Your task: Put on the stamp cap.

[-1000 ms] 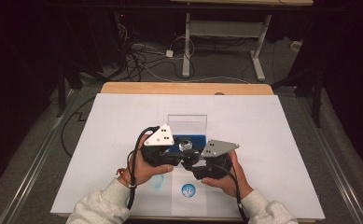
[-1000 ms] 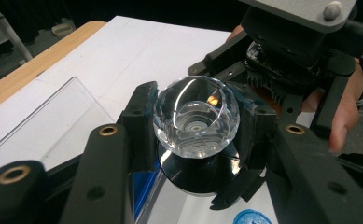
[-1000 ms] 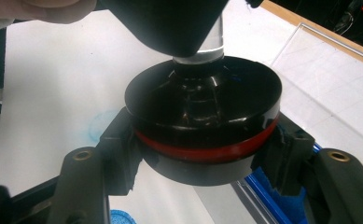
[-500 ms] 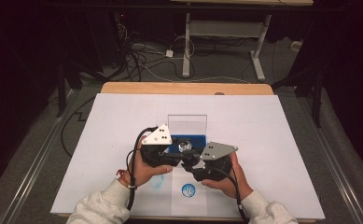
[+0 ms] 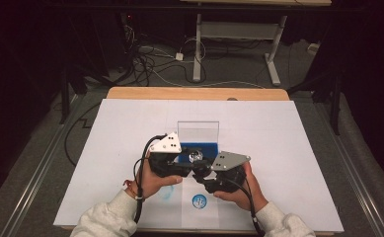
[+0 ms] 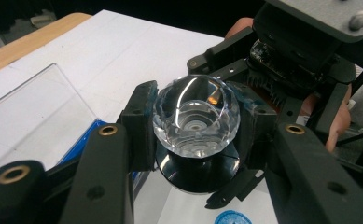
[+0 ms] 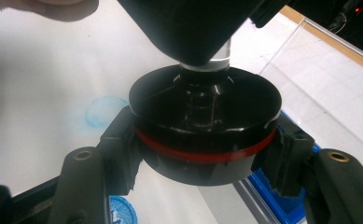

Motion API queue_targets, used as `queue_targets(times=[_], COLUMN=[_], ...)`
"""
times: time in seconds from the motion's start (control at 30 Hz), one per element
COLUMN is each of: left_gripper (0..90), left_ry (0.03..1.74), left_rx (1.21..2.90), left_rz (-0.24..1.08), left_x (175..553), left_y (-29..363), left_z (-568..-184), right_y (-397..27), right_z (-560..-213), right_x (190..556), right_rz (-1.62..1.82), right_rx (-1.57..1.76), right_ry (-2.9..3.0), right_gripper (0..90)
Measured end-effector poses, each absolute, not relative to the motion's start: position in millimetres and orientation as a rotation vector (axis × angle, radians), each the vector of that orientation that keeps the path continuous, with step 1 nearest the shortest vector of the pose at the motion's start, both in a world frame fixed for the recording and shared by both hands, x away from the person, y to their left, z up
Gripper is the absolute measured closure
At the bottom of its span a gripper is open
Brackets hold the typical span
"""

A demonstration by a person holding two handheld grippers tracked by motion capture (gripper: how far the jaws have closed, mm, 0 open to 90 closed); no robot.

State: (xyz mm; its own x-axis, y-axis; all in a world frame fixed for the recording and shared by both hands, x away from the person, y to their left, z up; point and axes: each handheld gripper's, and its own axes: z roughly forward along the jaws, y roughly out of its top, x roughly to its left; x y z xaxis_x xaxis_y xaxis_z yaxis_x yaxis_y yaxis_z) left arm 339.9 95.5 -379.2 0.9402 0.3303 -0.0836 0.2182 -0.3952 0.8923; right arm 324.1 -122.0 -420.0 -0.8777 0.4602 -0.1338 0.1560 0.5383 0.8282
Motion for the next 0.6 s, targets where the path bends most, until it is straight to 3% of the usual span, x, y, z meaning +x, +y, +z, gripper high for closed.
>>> queue_targets(times=[0.6], left_gripper=[54.9], left_ry=[0.392], left_rx=[2.011], left_rz=[0.081], left_x=[340.5], left_y=[91.7], left_z=[-384.8], right_y=[-121.2], right_z=[-422.2], right_x=[321.1], right_rz=[1.253], right_rx=[0.467], right_ry=[2.452], right_gripper=[38.7])
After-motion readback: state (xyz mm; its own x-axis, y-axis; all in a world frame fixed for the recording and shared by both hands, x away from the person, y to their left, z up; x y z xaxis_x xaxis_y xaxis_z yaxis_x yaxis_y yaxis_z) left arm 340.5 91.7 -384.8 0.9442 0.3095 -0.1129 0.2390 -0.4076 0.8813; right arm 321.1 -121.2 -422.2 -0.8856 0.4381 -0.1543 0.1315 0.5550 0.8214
